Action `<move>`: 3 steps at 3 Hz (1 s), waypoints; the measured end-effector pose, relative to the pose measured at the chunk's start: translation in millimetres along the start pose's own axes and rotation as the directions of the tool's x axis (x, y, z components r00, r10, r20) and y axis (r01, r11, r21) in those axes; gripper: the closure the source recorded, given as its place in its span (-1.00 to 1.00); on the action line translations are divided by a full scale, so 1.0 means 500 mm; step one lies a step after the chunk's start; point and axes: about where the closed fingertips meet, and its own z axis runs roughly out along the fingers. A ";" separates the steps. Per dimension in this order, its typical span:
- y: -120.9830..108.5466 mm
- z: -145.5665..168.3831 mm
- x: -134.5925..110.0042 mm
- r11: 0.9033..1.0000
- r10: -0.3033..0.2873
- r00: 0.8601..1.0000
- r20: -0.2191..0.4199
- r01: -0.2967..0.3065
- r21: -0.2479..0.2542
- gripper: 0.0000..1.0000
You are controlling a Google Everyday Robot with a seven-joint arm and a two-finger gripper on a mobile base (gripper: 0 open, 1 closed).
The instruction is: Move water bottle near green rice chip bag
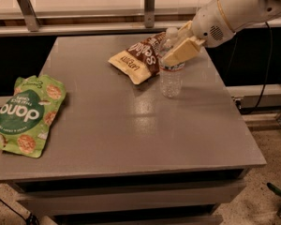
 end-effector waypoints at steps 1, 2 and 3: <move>-0.009 0.042 -0.055 0.997 -0.050 0.998 0.042 0.052 -0.054 1.00; -0.012 0.117 -0.145 0.979 -0.114 0.987 0.113 0.131 -0.155 1.00; 0.002 0.201 -0.217 0.949 -0.132 0.973 0.192 0.180 -0.259 1.00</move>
Offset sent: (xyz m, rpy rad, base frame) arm 0.0479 0.1621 0.0257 0.1392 0.0168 0.4040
